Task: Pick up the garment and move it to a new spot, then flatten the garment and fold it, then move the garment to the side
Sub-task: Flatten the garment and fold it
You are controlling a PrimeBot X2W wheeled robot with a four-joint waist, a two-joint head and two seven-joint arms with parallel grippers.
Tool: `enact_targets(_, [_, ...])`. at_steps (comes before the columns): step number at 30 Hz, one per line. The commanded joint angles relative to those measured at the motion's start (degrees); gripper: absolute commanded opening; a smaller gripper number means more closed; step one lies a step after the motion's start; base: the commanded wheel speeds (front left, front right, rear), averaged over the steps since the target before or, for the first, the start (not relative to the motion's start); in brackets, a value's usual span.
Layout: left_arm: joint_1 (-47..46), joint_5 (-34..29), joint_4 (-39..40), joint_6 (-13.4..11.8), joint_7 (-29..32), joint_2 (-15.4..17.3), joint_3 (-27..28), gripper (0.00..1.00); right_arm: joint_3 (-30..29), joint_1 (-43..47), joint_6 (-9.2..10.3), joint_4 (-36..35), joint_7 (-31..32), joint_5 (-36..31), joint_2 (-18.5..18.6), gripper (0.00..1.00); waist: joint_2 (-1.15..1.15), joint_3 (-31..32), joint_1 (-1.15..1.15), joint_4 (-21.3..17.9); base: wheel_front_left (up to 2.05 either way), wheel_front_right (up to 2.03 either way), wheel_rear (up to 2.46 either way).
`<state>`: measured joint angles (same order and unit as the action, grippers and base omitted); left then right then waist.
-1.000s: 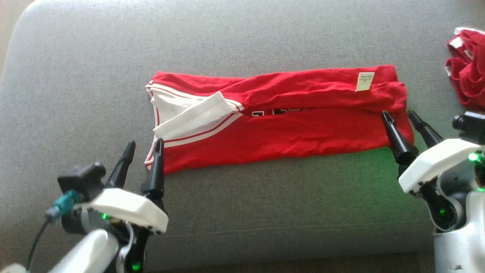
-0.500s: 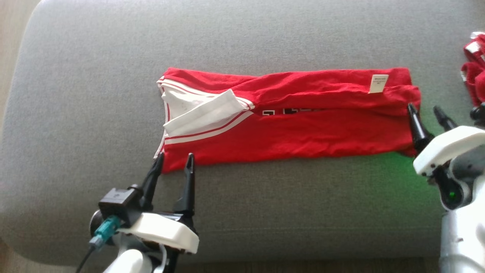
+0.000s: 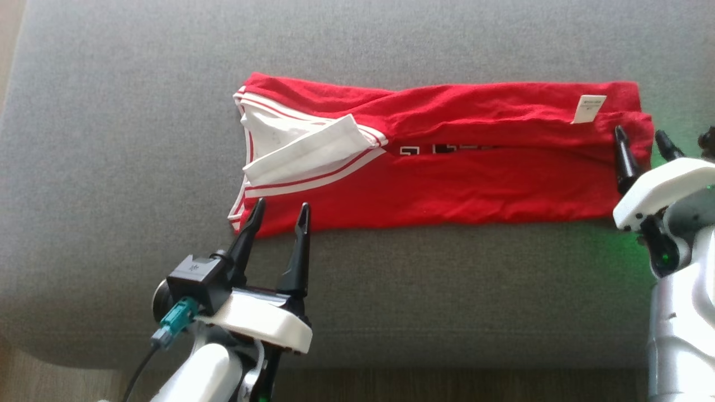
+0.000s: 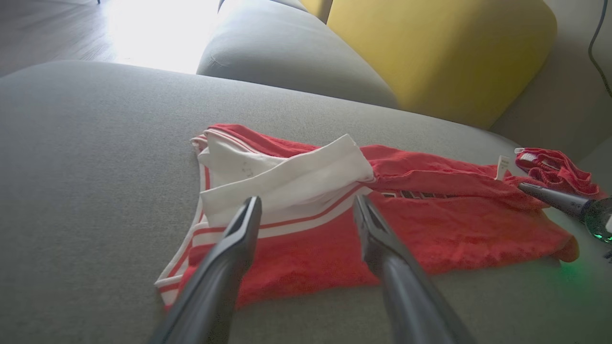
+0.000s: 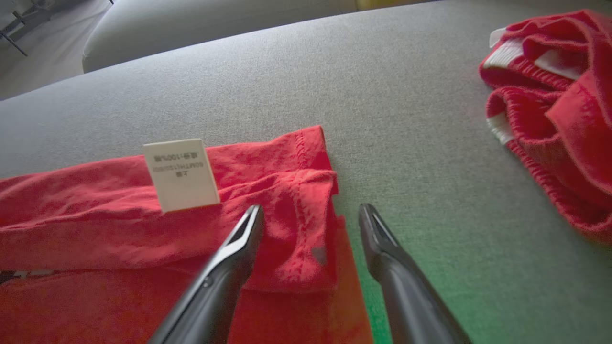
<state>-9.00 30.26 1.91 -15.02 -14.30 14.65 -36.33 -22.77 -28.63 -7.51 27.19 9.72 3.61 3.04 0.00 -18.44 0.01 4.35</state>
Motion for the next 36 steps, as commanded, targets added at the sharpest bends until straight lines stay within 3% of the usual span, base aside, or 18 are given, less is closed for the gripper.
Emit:
enact_targets(1, [-1.94,-0.60,1.52,0.39,-0.70,0.11,2.04,1.00,0.85,-1.88,0.02,-1.52,-0.18,-0.60,-0.15,1.00,0.00,-0.98,-0.01,0.04,0.00,0.00,0.00])
enact_targets(14, [-3.71,-2.73,0.04,2.88,-0.70,-2.15,3.48,1.00,-1.68,-0.36,0.02,-1.37,4.70,-0.63,-0.16,1.00,0.00,-2.99,-0.01,0.31,0.00,0.00,0.00])
enact_targets(15, [-3.60,-2.79,-0.01,3.07,-0.70,-2.30,3.68,1.00,-1.39,0.06,0.02,-1.55,5.18,0.09,-0.16,0.89,0.00,-2.88,-0.01,0.24,0.00,0.00,0.00])
enact_targets(16, [-3.49,-2.86,-0.05,3.31,-0.70,-2.42,3.86,1.00,-0.97,0.49,0.02,-1.64,5.79,0.95,-0.16,0.68,0.00,-2.75,-0.01,0.16,0.00,0.00,0.00])
enact_targets(17, [-3.38,-2.95,-0.10,3.53,-0.70,-2.53,4.01,1.00,-0.42,0.87,0.02,-1.73,6.34,1.84,-0.16,0.42,0.00,-2.64,-0.01,0.07,0.00,0.00,0.00])
enact_targets(18, [-3.30,-3.04,-0.11,3.76,-0.70,-2.65,4.16,1.00,0.15,1.26,0.02,-1.80,6.89,2.47,-0.16,0.07,0.00,-2.53,-0.01,-0.03,0.00,0.00,0.00])
enact_targets(19, [-3.25,-3.15,-0.09,3.96,-0.70,-2.76,4.31,1.00,0.63,1.61,0.02,-1.86,7.42,3.05,-0.16,0.00,0.00,-2.44,-0.01,-0.13,0.00,0.00,0.00])
enact_targets(26, [-2.97,-3.90,-0.25,4.86,-0.70,-3.11,5.10,1.00,1.29,2.58,0.02,-2.63,8.11,4.62,-0.16,0.00,0.00,-2.01,-0.01,-0.36,0.00,0.00,0.00])
enact_targets(36, [-1.94,-4.28,-0.22,5.35,-0.70,-3.22,6.33,1.00,-3.20,1.78,0.02,-9.68,6.97,0.08,-0.16,0.00,0.00,-1.01,-0.01,-1.33,0.00,0.00,0.00])
